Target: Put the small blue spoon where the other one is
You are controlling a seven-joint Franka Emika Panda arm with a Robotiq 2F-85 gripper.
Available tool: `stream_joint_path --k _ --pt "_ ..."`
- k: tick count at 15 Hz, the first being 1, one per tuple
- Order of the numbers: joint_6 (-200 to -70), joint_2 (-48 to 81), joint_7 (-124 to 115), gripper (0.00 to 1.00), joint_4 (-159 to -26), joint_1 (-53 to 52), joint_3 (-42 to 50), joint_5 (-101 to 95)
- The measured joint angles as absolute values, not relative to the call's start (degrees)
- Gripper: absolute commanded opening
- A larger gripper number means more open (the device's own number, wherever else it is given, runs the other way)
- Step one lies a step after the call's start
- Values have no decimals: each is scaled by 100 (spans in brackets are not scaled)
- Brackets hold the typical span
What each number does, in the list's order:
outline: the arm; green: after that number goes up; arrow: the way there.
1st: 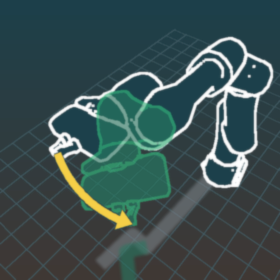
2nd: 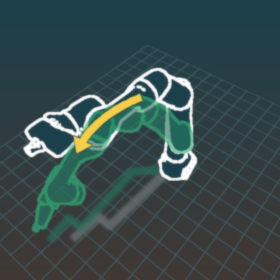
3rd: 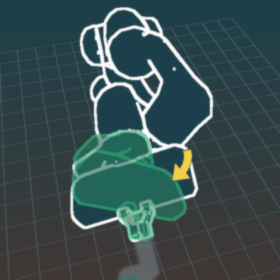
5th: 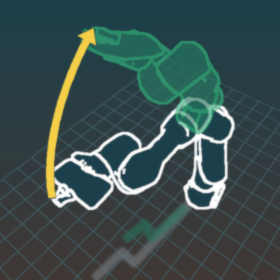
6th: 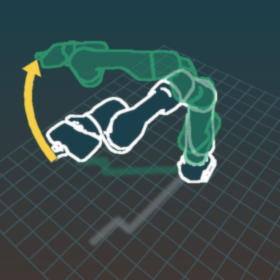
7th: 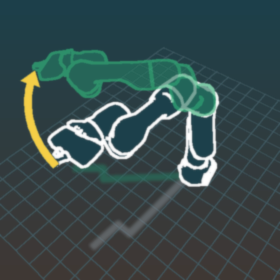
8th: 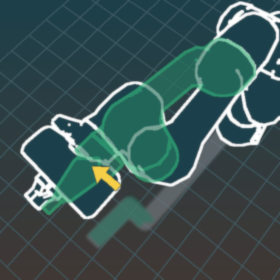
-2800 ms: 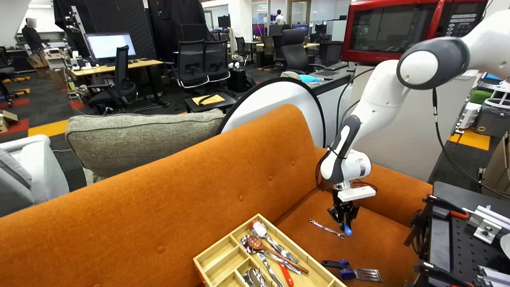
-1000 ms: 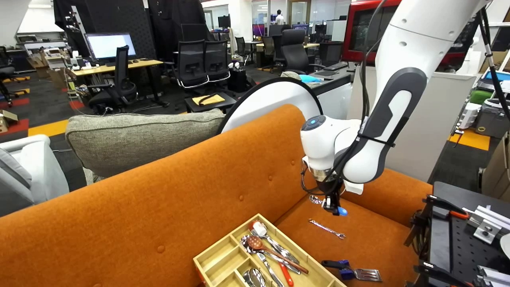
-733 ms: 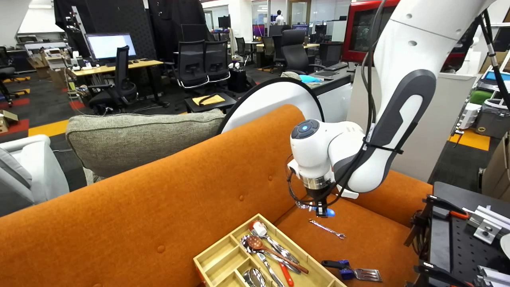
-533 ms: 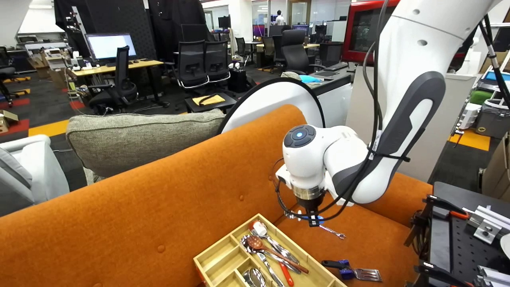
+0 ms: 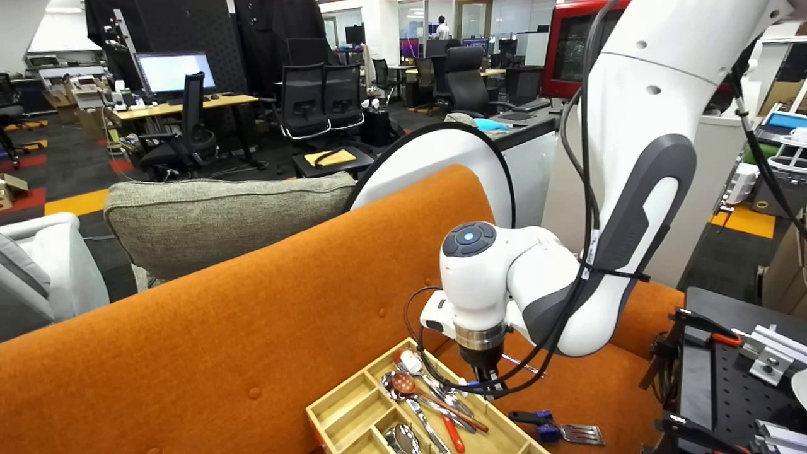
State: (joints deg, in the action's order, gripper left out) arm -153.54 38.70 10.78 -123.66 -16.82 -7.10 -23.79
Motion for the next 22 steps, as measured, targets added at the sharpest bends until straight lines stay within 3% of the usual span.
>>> stream_joint_path --k 3,4,22 --pt "-15383 3897 1224 26 -12356 -1525 -798 -2374" --pt "-15384 3898 1224 7 -12352 -1525 -813 -2374" --pt "-15369 4948 2158 7 -11901 -2100 -1201 -2438"
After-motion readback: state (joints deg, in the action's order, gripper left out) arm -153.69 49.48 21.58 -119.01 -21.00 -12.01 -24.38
